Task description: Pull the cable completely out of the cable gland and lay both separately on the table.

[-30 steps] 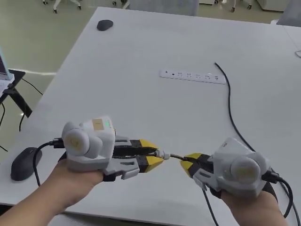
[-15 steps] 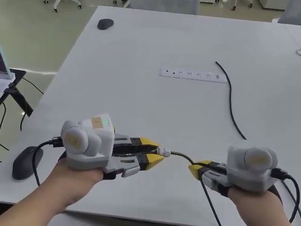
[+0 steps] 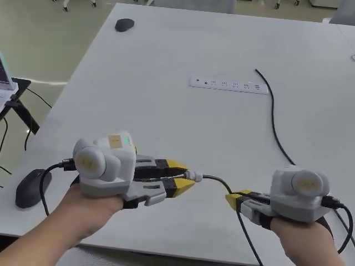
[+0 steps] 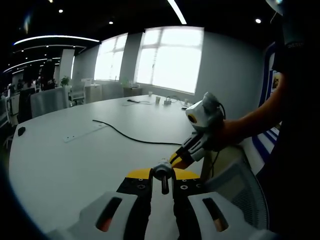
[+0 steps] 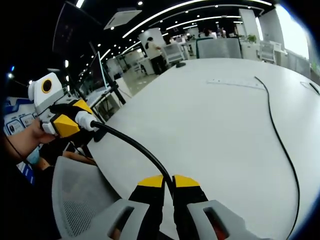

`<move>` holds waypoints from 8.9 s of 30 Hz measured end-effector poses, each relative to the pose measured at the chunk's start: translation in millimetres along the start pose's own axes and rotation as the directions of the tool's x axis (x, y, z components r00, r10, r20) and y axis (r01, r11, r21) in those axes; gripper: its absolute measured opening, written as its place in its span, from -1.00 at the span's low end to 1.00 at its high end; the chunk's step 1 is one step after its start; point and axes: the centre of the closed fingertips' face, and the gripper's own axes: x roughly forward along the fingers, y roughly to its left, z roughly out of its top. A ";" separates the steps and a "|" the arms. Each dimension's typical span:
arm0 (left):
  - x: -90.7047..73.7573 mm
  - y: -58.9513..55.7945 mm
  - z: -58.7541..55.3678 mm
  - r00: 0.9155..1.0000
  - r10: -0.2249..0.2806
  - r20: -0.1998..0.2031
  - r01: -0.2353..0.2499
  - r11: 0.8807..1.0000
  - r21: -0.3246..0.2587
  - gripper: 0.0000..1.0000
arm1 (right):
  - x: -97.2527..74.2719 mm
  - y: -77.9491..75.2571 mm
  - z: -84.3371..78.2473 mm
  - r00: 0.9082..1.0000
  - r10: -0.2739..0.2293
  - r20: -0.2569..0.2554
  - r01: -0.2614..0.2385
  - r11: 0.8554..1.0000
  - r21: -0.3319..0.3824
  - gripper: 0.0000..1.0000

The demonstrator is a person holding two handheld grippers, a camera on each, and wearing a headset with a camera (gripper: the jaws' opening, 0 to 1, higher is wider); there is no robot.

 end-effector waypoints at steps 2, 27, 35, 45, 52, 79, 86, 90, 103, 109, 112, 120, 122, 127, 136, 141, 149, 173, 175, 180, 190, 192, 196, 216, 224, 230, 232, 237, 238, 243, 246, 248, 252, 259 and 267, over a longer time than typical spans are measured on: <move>0.0 0.3 -0.3 1.000 0.001 -0.001 -0.001 1.000 -0.001 -0.71 | 0.0 0.7 -0.6 1.000 0.003 -0.002 -0.003 1.000 -0.004 -1.00; -5.2 4.3 -0.8 1.000 0.009 0.001 -0.008 1.000 -0.019 -0.71 | -5.9 2.1 0.5 1.000 0.007 0.008 -0.007 0.999 -0.050 -0.79; -8.4 4.6 -3.1 1.000 0.014 -0.001 -0.014 1.000 -0.025 -0.71 | -17.3 22.3 22.7 0.999 0.034 0.033 -0.025 0.972 -0.233 -0.55; -8.8 2.5 -0.9 1.000 0.008 0.000 -0.008 1.000 -0.022 -0.71 | -14.4 69.2 53.7 0.996 0.080 0.036 -0.046 0.829 -0.557 -0.53; -8.4 1.9 0.0 1.000 0.005 -0.001 -0.005 1.000 -0.021 -0.71 | -5.0 84.0 53.4 0.996 0.091 0.004 -0.064 0.738 -0.671 -0.62; -2.7 -0.3 1.6 1.000 -0.001 0.001 0.001 1.000 -0.025 -0.70 | -6.1 78.3 49.8 0.995 0.096 0.014 -0.055 0.687 -0.725 -1.00; -4.0 2.1 3.3 1.000 0.005 0.009 -0.005 1.000 -0.028 -0.70 | -5.8 68.7 48.0 0.997 0.075 0.010 -0.047 0.718 -0.695 -1.00; -6.7 4.0 4.0 1.000 0.010 0.014 -0.010 0.999 -0.033 -0.70 | -6.2 61.9 46.1 0.998 0.060 0.008 -0.040 0.747 -0.664 -1.00; -10.4 5.6 3.4 1.000 0.017 0.026 -0.016 0.999 -0.043 -0.70 | -8.3 43.5 31.4 0.999 0.033 -0.015 -0.036 0.818 -0.574 -1.00; -12.9 6.9 2.8 0.999 0.021 0.026 -0.019 0.999 -0.047 -0.70 | -11.2 32.5 23.1 1.000 0.010 -0.020 -0.020 0.839 -0.544 -1.00; -13.4 5.4 1.0 1.000 0.017 0.023 -0.016 0.999 -0.048 -0.70 | -12.9 28.9 21.7 1.000 0.004 -0.019 -0.013 0.845 -0.534 -1.00; -11.4 2.2 -3.2 1.000 0.008 0.011 -0.007 0.999 -0.048 -0.70 | -15.7 26.6 23.9 1.000 -0.009 -0.008 0.004 0.854 -0.521 -1.00; -10.7 1.5 -3.8 1.000 0.006 0.009 -0.006 0.999 -0.043 -0.70 | -16.6 25.6 24.2 1.000 -0.013 -0.004 0.009 0.858 -0.513 -1.00; -9.3 -0.2 -8.9 1.000 0.002 -0.002 -0.002 0.999 -0.038 -0.70 | -17.3 23.6 25.7 1.000 -0.012 -0.008 0.007 0.874 -0.487 -1.00; -9.4 -2.1 -19.8 1.000 -0.011 -0.016 0.010 0.999 -0.042 -0.70 | -11.4 21.6 28.5 0.999 -0.039 -0.031 0.019 0.872 -0.489 -1.00; -11.2 -0.5 -23.9 1.000 -0.011 -0.008 0.011 0.998 -0.060 -0.70 | -6.9 23.7 32.0 0.998 -0.040 -0.041 0.015 0.873 -0.488 -1.00; -18.5 4.0 -38.4 1.000 -0.005 -0.016 0.004 0.998 -0.062 -0.70 | 5.5 15.9 33.6 0.996 -0.064 -0.068 0.022 0.872 -0.488 -1.00; -26.7 22.0 -66.4 1.000 -0.009 -0.027 0.007 0.996 -0.093 -0.70 | 38.2 2.7 66.1 0.994 -0.075 -0.075 0.038 0.912 -0.409 -1.00; -27.2 23.8 -69.1 1.000 -0.011 -0.029 0.008 0.995 -0.097 -0.70 | 42.4 2.6 68.6 0.994 -0.078 -0.077 0.040 0.911 -0.410 -1.00; -30.8 28.2 -72.3 0.999 -0.011 -0.031 0.008 0.995 -0.103 -0.70 | 54.4 1.8 74.9 0.994 -0.075 -0.080 0.038 0.920 -0.390 -1.00; -37.7 39.7 -85.6 0.999 -0.007 -0.041 0.002 0.993 -0.122 -0.70 | 83.4 16.1 85.4 0.992 -0.064 -0.106 0.011 0.899 -0.437 -1.00; -38.7 40.4 -88.0 0.999 -0.009 -0.045 0.004 0.992 -0.123 -0.70 | 90.0 17.6 86.3 0.992 -0.062 -0.114 0.004 0.893 -0.450 -1.00; -41.2 44.3 -92.6 0.999 -0.009 -0.050 0.003 0.992 -0.128 -0.70 | 101.1 22.1 86.5 0.990 -0.056 -0.132 -0.012 0.885 -0.466 -1.00; -51.2 59.5 -125.7 0.995 -0.024 -0.098 0.008 0.988 -0.154 -0.70 | 167.2 68.8 85.3 0.974 0.005 -0.225 -0.146 0.774 -0.616 -1.00; -53.1 65.1 -139.8 0.993 -0.023 -0.120 0.003 0.987 -0.163 -0.70 | 193.4 93.4 72.6 0.955 0.050 -0.293 -0.251 0.663 -0.705 -1.00; -53.9 67.0 -149.8 0.990 -0.026 -0.139 0.002 0.985 -0.170 -0.70 | 209.5 110.2 57.8 0.935 0.074 -0.347 -0.318 0.613 -0.724 -1.00; -54.4 68.8 -154.2 0.989 -0.026 -0.146 0.000 0.985 -0.173 -0.70 | 215.0 114.5 50.6 0.927 0.081 -0.367 -0.340 0.601 -0.724 -1.00; -56.6 76.2 -168.4 0.985 -0.010 -0.170 -0.022 0.983 -0.182 -0.70 | 224.3 122.4 33.9 0.909 0.089 -0.408 -0.381 0.581 -0.720 -1.00; -56.9 78.1 -172.1 0.984 -0.005 -0.177 -0.027 0.984 -0.178 -0.70 | 225.7 123.1 31.1 0.906 0.090 -0.413 -0.385 0.578 -0.719 -1.00; -57.7 80.8 -186.3 0.978 0.003 -0.206 -0.041 0.983 -0.181 -0.70 | 233.5 125.6 18.1 0.895 0.092 -0.436 -0.407 0.570 -0.714 -1.00; -58.2 82.4 -193.5 0.976 0.007 -0.215 -0.049 0.980 -0.192 -0.70 | 235.3 126.1 14.8 0.891 0.092 -0.445 -0.413 0.569 -0.711 -1.00; -57.9 82.8 -196.5 0.976 0.008 -0.218 -0.052 0.980 -0.194 -0.70 | 236.5 126.1 11.9 0.889 0.093 -0.448 -0.418 0.566 -0.711 -1.00; -58.2 84.3 -199.5 0.974 0.019 -0.225 -0.065 0.978 -0.199 -0.70 | 238.0 126.0 9.0 0.888 0.098 -0.450 -0.419 0.578 -0.700 -1.00; -57.1 86.9 -201.2 0.976 0.029 -0.218 -0.074 0.977 -0.202 -0.70 | 240.1 127.2 10.8 0.892 0.106 -0.439 -0.413 0.585 -0.698 -1.00; -56.7 88.0 -202.2 0.976 0.034 -0.216 -0.078 0.977 -0.200 -0.70 | 239.5 127.4 10.9 0.897 0.103 -0.430 -0.406 0.577 -0.709 -1.00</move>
